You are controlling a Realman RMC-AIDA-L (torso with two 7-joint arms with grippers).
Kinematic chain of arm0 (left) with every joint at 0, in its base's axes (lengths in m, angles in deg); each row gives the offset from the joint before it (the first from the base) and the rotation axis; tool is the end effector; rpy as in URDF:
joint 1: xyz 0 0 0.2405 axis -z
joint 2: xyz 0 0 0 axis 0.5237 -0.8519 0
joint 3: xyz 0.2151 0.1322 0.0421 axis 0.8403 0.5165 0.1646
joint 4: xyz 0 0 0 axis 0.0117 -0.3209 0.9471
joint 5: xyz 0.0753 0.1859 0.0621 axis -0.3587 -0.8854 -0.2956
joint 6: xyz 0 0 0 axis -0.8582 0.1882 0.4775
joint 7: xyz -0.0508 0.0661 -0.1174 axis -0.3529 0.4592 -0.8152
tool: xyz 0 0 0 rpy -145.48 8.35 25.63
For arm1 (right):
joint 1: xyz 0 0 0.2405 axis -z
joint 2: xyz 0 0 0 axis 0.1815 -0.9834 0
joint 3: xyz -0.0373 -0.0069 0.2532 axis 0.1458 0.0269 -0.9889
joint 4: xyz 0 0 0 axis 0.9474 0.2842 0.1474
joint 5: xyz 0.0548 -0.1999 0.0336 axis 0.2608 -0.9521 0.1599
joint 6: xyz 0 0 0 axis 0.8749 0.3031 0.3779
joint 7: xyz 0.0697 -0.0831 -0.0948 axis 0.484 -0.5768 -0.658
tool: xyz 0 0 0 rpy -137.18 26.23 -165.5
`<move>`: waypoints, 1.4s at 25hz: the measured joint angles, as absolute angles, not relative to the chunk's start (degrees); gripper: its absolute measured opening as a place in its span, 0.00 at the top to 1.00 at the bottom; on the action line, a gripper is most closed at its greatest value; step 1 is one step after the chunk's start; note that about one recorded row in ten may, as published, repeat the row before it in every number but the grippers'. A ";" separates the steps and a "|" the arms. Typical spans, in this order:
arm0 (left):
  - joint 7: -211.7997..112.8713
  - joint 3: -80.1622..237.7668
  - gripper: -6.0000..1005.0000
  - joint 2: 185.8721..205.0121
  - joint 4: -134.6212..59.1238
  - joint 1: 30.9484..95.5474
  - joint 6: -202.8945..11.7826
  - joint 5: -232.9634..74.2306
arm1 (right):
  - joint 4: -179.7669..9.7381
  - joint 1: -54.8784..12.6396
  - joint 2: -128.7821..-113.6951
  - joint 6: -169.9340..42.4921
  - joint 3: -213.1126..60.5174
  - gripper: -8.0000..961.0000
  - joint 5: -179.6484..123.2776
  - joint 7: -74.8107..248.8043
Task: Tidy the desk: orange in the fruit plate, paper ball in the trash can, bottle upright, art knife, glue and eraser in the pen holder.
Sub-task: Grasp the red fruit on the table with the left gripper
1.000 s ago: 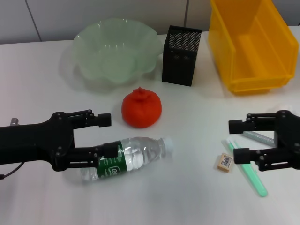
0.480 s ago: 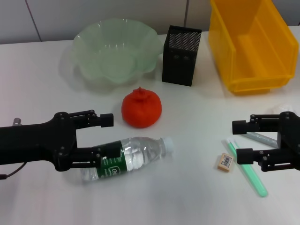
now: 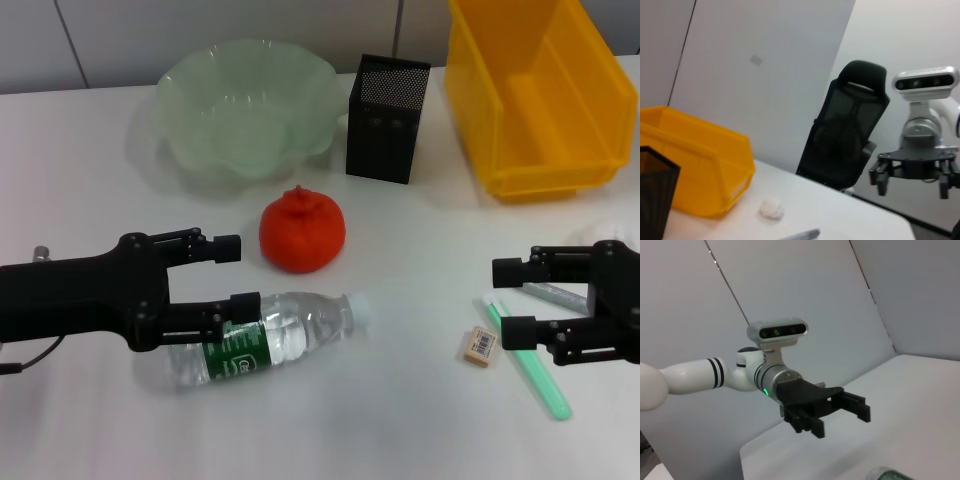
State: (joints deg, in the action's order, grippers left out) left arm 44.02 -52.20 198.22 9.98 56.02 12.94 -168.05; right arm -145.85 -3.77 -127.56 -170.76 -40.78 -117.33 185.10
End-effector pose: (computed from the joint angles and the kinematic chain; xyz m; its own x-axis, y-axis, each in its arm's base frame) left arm -0.2323 0.2969 0.0136 0.7570 0.3404 0.5578 0.3635 -0.9287 0.0734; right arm 0.2522 0.2439 0.0731 0.7066 -0.4474 -0.5483 -0.4768 -0.8735 0.0984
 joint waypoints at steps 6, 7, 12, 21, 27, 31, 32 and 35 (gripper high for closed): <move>43.68 -52.17 0.21 198.59 10.65 57.37 8.67 -169.78 | -144.32 -1.65 -127.46 -170.61 -41.51 0.21 -121.76 183.15; 43.69 -52.17 0.21 198.65 10.67 57.85 7.65 -169.78 | -144.16 -1.22 -127.46 -170.53 -41.83 0.21 -122.12 182.72; 43.65 -50.54 0.21 199.00 10.73 60.45 1.20 -170.01 | -142.21 0.40 -127.41 -170.69 -46.61 0.21 -123.10 180.78; 43.58 -38.82 0.21 199.33 10.57 62.99 -16.45 -168.63 | -141.03 2.85 -127.15 -171.21 -51.60 0.21 -123.63 179.46; 43.55 -32.24 0.21 199.45 10.27 63.84 -24.55 -166.63 | -140.82 3.16 -127.12 -171.75 -53.87 0.21 -124.71 178.59; 43.38 -27.40 0.21 199.49 10.21 64.55 -29.83 -165.89 | -140.21 3.15 -127.03 -171.58 -53.91 0.21 -124.87 178.05; 43.25 -26.27 0.21 199.48 10.10 64.81 -31.05 -165.81 | -139.36 3.01 -126.86 -171.31 -53.92 0.21 -125.08 177.64; 42.11 -22.48 0.21 199.44 9.88 65.77 -34.81 -166.02 | -137.40 2.63 -126.28 -171.15 -54.02 0.21 -125.42 176.89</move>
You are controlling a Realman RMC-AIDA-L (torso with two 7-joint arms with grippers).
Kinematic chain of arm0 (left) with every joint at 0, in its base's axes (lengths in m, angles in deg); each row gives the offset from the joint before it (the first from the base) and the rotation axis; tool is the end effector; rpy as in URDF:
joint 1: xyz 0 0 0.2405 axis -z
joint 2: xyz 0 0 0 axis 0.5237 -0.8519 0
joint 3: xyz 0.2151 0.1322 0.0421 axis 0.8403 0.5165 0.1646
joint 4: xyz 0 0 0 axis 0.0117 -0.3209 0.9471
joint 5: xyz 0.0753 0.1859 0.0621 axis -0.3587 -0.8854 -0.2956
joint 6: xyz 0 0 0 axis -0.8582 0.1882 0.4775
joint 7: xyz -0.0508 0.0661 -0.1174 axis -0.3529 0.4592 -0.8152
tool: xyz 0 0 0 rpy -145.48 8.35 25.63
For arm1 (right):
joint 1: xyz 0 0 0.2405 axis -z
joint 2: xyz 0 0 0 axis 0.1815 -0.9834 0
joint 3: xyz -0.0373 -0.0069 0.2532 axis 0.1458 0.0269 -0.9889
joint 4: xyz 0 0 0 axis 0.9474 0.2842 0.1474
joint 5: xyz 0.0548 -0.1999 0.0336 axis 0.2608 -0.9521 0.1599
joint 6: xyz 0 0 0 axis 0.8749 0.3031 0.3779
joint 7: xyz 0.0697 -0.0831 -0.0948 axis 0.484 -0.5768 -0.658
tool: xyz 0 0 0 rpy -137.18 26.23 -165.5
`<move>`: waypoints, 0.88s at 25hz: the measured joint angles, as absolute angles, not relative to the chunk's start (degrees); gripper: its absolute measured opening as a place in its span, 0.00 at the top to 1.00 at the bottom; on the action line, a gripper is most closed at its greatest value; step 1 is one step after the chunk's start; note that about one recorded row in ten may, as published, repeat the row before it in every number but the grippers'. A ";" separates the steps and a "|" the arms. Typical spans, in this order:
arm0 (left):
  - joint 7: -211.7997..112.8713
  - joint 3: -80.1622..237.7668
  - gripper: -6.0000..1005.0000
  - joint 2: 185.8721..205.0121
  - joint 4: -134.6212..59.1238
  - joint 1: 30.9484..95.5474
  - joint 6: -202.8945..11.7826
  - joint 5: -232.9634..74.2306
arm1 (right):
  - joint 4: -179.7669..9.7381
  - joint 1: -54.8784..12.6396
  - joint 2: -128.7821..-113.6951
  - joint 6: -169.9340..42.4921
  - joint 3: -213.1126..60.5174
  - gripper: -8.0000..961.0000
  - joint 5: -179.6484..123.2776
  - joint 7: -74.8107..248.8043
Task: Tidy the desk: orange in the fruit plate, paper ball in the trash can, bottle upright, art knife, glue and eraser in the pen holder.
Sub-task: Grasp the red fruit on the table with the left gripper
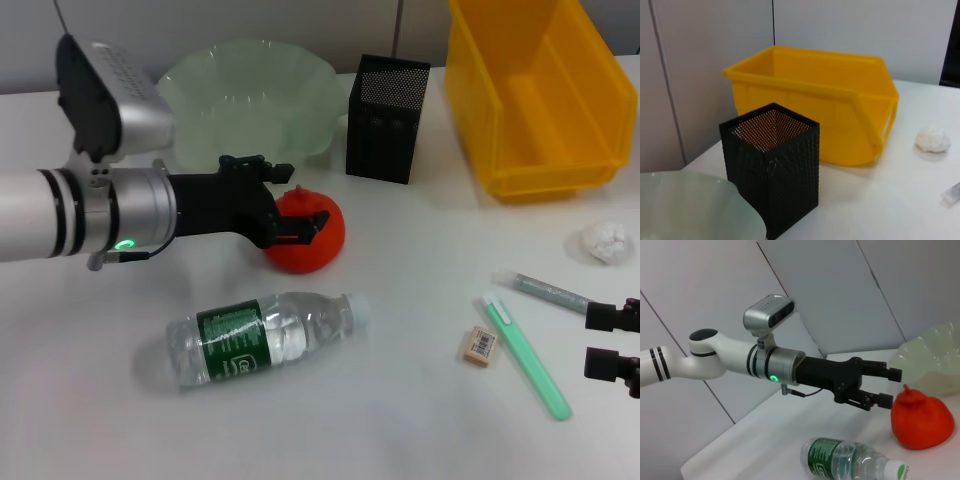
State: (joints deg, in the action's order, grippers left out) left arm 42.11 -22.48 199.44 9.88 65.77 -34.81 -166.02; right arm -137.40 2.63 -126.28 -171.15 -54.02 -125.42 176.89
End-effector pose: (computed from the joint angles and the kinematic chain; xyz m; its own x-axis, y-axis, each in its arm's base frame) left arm -0.1872 0.3846 -0.0684 0.9422 0.1915 0.2749 0.2831 -0.8940 -0.3473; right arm 0.3210 0.1974 0.0843 0.5971 -0.5331 -0.5994 -0.6647 -0.7471 0.0025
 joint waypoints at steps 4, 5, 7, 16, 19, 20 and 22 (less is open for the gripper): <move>41.43 -20.84 0.21 199.40 9.52 66.30 -36.57 -166.29 | -136.39 2.44 -126.07 -171.12 -54.39 0.21 -125.45 176.30; 41.30 -19.82 0.21 199.36 8.87 66.69 -38.63 -166.42 | -136.14 2.42 -126.06 -171.10 -54.57 0.21 -125.45 176.00; 41.37 -19.71 0.21 199.36 8.66 66.76 -39.30 -166.43 | -135.99 2.43 -126.05 -171.06 -54.61 0.21 -125.45 175.90; 41.78 -17.02 0.21 199.30 7.96 67.01 -44.73 -166.64 | -135.78 2.46 -126.03 -171.24 -54.69 0.21 -125.39 175.86; 41.65 -15.68 0.21 199.31 7.34 67.38 -45.59 -167.18 | -135.76 2.45 -126.03 -171.51 -54.96 0.21 -125.19 175.85; 41.49 -15.45 0.21 199.33 7.18 67.47 -45.56 -167.38 | -135.75 2.33 -126.03 -171.64 -55.39 0.21 -125.16 175.85; 41.22 -15.11 0.21 199.35 6.96 67.51 -45.43 -167.51 | -135.75 2.26 -126.03 -171.70 -55.67 0.21 -125.14 175.85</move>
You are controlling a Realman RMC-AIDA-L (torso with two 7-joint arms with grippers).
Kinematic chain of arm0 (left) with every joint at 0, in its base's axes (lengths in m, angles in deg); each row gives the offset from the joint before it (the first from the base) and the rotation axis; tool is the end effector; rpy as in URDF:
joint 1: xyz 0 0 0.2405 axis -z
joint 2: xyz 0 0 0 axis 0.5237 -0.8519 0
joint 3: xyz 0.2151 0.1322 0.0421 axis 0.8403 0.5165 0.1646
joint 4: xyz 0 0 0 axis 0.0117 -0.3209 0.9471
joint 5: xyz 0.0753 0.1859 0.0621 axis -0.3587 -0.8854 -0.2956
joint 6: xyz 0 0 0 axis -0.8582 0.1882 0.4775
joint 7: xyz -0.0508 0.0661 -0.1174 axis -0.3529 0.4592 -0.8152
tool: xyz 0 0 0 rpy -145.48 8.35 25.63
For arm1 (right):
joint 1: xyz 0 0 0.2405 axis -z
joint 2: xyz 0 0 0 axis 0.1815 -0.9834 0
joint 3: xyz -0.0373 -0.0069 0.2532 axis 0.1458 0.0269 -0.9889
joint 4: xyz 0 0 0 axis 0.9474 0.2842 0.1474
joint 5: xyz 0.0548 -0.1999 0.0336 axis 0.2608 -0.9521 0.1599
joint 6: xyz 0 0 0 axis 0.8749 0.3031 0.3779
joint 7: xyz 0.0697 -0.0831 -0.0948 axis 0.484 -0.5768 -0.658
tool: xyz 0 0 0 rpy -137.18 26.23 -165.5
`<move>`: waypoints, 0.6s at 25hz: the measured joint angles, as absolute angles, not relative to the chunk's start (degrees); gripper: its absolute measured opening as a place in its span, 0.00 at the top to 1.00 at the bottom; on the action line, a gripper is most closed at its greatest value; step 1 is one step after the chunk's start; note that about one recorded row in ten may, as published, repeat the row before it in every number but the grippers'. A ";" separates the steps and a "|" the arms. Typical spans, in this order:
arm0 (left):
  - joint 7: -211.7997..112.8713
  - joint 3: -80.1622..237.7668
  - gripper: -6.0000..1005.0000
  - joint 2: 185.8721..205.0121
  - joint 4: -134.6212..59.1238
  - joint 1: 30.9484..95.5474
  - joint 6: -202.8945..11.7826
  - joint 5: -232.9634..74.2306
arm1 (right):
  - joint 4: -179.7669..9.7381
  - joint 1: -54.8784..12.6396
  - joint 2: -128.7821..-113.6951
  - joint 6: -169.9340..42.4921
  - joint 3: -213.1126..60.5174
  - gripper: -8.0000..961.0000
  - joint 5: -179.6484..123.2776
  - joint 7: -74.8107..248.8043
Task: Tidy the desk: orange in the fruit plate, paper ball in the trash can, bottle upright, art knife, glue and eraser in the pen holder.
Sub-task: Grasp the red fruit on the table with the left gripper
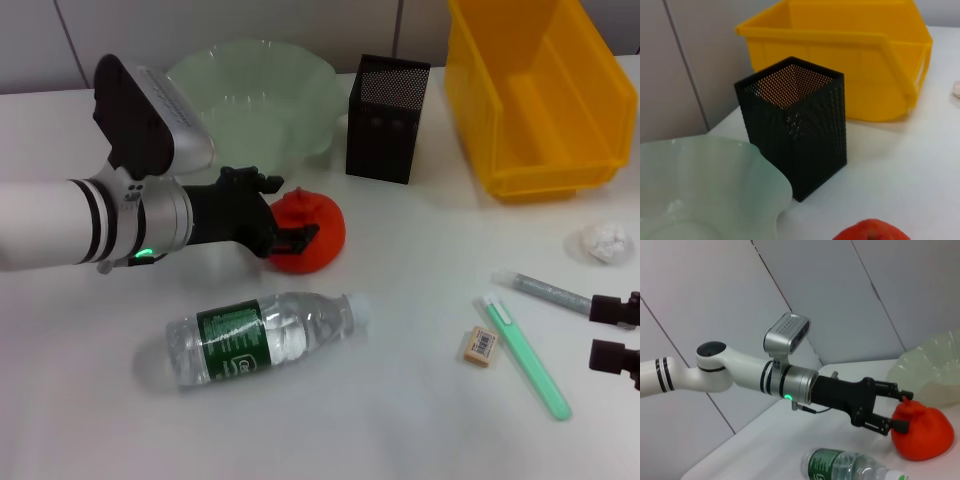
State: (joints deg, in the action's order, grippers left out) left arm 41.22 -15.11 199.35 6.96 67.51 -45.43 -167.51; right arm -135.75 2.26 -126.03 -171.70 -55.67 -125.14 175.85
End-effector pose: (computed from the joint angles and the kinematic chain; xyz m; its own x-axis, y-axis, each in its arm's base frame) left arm -0.1961 0.3917 -0.0870 0.9711 0.1776 0.1592 0.2305 -0.8710 -0.4339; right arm 0.3223 0.1969 0.0860 0.5843 -0.5179 -0.6248 -0.6625 -0.7490 0.0013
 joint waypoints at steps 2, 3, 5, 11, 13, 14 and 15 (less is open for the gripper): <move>41.14 -15.08 0.21 199.36 6.92 67.41 -45.41 -167.51 | -135.75 2.18 -126.03 -171.77 -55.97 0.21 -125.10 175.85; 41.14 -15.08 0.21 199.36 6.92 67.41 -45.41 -167.51 | -135.75 2.11 -126.03 -171.74 -56.07 0.21 -125.10 175.85; 41.05 -15.08 0.21 199.36 6.91 67.29 -45.41 -167.48 | -135.75 2.04 -126.03 -171.67 -56.07 0.21 -125.10 175.85; 40.33 -15.04 0.21 199.50 6.92 67.54 -45.65 -167.16 | -135.64 1.76 -126.03 -171.34 -56.05 0.21 -125.28 175.85; 39.93 -15.07 0.21 199.46 7.26 67.61 -45.48 -167.14 | -135.62 1.76 -126.03 -171.31 -56.06 0.21 -125.30 175.85; 39.93 -15.07 0.21 199.46 7.26 67.61 -45.48 -167.14 | -135.62 1.76 -126.03 -171.31 -56.06 0.21 -125.30 175.85; 39.89 -15.07 0.21 199.45 7.45 67.61 -45.45 -167.13 | -135.60 1.78 -126.03 -171.29 -56.13 0.21 -125.32 175.85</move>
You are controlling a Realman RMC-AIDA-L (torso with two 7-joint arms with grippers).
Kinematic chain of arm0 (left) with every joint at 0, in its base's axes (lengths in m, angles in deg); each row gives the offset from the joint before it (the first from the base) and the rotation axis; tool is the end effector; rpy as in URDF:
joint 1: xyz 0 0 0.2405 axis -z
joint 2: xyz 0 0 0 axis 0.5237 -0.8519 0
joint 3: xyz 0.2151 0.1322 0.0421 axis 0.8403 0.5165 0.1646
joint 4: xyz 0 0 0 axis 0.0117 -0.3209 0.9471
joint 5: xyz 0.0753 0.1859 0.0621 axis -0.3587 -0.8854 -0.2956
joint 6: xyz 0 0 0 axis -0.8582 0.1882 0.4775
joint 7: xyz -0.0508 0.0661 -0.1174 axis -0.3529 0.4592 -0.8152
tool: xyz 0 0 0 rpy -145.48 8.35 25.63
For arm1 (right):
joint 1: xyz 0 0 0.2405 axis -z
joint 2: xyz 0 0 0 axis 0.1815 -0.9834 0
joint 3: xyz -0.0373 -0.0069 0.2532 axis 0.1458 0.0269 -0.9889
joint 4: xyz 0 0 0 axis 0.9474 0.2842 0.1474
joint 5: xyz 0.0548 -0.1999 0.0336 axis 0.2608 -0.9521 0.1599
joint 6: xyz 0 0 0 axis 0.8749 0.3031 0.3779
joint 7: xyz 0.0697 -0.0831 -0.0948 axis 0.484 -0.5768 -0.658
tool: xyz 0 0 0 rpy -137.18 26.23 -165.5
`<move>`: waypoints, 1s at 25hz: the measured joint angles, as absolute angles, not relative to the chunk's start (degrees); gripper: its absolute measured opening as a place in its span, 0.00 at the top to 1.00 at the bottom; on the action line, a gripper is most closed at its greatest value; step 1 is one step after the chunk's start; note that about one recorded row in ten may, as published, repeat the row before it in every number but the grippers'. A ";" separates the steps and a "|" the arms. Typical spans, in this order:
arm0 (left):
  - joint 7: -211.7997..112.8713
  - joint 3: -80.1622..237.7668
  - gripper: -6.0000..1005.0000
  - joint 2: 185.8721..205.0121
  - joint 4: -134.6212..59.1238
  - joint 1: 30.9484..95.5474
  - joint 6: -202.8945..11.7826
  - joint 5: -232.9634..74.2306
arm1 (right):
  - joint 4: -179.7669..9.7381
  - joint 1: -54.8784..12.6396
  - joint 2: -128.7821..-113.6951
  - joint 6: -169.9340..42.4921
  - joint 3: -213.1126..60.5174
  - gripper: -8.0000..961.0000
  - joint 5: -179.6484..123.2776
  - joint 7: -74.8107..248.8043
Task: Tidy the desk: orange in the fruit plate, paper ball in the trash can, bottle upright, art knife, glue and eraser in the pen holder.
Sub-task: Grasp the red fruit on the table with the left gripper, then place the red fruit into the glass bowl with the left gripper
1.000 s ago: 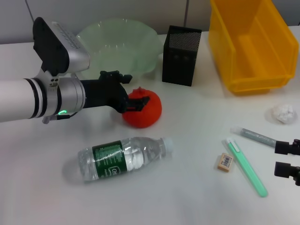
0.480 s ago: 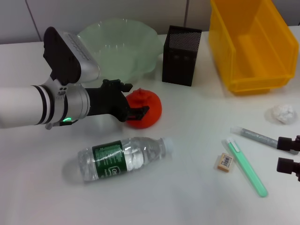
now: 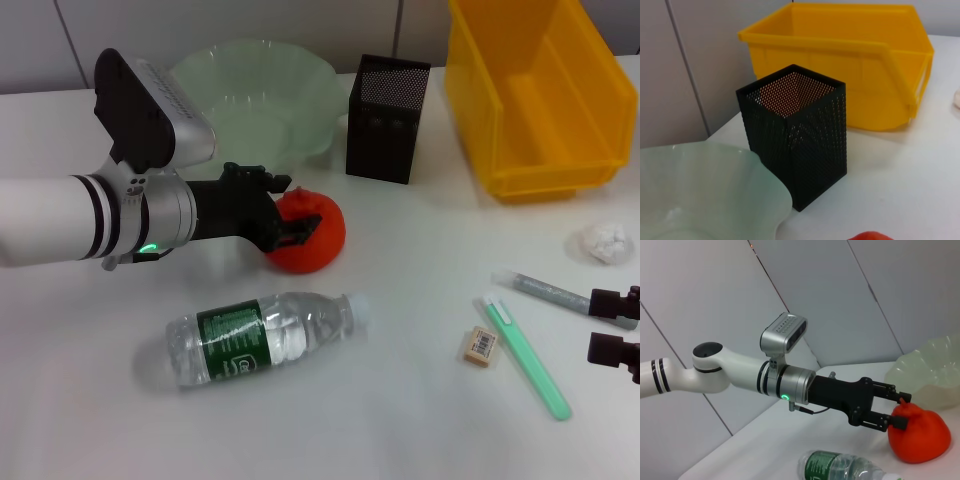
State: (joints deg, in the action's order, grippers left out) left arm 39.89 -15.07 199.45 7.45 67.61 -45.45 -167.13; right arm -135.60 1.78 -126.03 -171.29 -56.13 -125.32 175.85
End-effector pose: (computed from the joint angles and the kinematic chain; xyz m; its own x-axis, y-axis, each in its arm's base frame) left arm -0.1919 0.3925 -0.0868 0.9652 0.1905 0.1792 0.2510 -0.8672 -0.4300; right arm 0.3223 0.1999 0.0865 0.5844 -0.5141 -0.6278 -0.6641 -0.7477 -0.0060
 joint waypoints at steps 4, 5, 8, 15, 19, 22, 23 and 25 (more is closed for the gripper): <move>39.77 -15.02 0.41 199.44 7.81 67.51 -44.87 -167.13 | -135.50 1.79 -126.03 -171.21 -56.64 0.21 -125.34 175.84; 39.76 -15.01 0.44 199.44 7.82 67.50 -44.62 -167.12 | -135.41 1.77 -126.03 -171.19 -56.88 0.21 -125.35 175.77; 39.74 -15.00 0.51 199.44 7.85 67.56 -43.59 -167.36 | -135.17 1.65 -126.01 -171.17 -57.51 0.21 -125.37 175.44; 39.64 -15.00 0.67 199.35 7.82 67.44 -42.30 -167.22 | -134.87 1.51 -125.81 -171.10 -57.76 0.21 -125.39 175.26; 38.90 -15.00 0.75 199.34 8.90 66.98 -41.35 -166.92 | -134.07 1.43 -125.60 -171.08 -58.03 0.21 -125.39 175.19; 37.25 -15.01 0.79 199.23 12.25 65.43 -40.11 -166.89 | -133.70 1.40 -125.50 -171.07 -58.47 0.21 -125.39 175.13; 36.92 -15.02 0.80 199.19 13.17 65.03 -40.01 -166.90 | -133.67 1.40 -125.50 -171.07 -58.51 0.21 -125.39 175.12; 36.04 -15.17 0.82 199.12 16.33 63.59 -39.52 -166.98 | -133.65 1.41 -125.50 -171.07 -58.54 0.21 -125.39 175.10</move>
State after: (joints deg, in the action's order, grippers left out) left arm 36.04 -15.17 199.12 16.33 63.59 -39.52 -166.98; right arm -133.65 1.41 -125.50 -171.07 -58.54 -125.39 175.10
